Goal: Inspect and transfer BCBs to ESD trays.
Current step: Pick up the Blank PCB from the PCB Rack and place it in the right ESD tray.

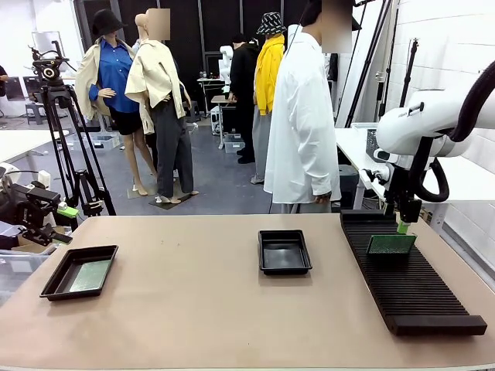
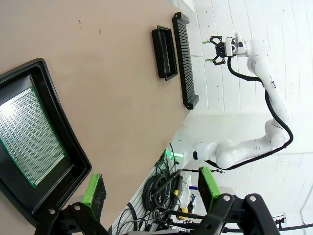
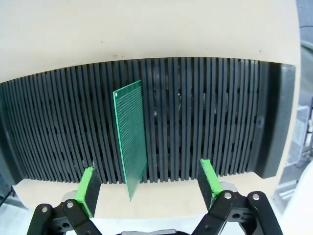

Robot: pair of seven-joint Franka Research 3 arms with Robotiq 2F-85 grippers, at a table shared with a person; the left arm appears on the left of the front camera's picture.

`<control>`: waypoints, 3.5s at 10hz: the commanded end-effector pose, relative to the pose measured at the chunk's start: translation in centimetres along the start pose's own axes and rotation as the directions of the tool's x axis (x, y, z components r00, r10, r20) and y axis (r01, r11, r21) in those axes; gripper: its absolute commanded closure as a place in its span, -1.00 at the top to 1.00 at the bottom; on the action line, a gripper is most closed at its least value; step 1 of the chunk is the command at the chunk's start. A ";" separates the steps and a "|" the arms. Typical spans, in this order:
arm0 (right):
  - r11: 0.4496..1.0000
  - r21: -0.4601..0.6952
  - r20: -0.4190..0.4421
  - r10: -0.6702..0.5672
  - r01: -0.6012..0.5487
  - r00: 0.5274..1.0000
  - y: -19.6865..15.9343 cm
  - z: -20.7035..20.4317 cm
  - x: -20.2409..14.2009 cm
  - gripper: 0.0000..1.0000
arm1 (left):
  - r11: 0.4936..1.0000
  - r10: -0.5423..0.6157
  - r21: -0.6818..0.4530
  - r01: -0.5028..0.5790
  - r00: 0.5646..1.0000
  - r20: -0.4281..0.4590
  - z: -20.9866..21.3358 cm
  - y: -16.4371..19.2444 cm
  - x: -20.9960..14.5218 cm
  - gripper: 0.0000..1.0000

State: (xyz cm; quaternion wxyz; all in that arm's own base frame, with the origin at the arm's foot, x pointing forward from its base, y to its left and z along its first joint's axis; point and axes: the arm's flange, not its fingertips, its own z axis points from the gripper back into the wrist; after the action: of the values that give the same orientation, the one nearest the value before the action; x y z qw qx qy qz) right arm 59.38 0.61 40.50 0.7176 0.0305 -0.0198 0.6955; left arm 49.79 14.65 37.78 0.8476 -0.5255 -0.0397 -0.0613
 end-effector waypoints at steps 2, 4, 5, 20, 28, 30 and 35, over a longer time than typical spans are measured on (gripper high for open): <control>1.000 -0.010 0.052 0.007 -0.006 0.999 0.0 -2.4 -0.4 1.00 | 1.000 0.007 0.004 -0.007 1.000 0.004 0.1 -0.2 -0.1 1.00; 1.000 -0.014 0.078 0.014 -0.013 0.997 -0.2 -3.8 -0.3 1.00 | 1.000 0.007 0.004 -0.007 1.000 0.004 0.1 -0.2 -0.1 1.00; 1.000 -0.017 0.067 0.017 -0.016 0.998 -0.3 -4.4 -0.2 1.00 | 1.000 0.007 0.004 -0.007 1.000 0.004 0.1 -0.2 -0.1 1.00; 1.000 -0.031 0.036 -0.003 0.004 0.999 0.8 -4.1 -0.8 0.10 | 1.000 0.007 0.004 -0.007 1.000 0.004 0.1 -0.2 -0.1 1.00; 1.000 -0.031 0.035 0.006 -0.005 0.999 0.4 -4.1 -1.0 -0.63 | 1.000 0.007 0.004 -0.007 1.000 0.004 0.1 -0.2 -0.1 1.00; 1.000 -0.025 0.032 0.006 -0.005 0.999 0.3 -3.9 -1.0 -0.81 | 1.000 0.007 0.004 -0.007 1.000 0.004 0.1 -0.2 -0.1 1.00; 1.000 -0.005 0.020 0.022 -0.022 1.000 -0.2 -3.2 -1.0 -1.00 | 1.000 0.007 0.004 -0.007 1.000 0.004 0.1 -0.2 -0.1 1.00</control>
State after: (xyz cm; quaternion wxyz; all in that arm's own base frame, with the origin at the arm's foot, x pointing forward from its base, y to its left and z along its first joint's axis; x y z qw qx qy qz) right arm 58.92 0.23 36.72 0.7201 0.0374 -0.0335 0.6920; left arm 49.79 14.65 37.78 0.8476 -0.5255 -0.0397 -0.0613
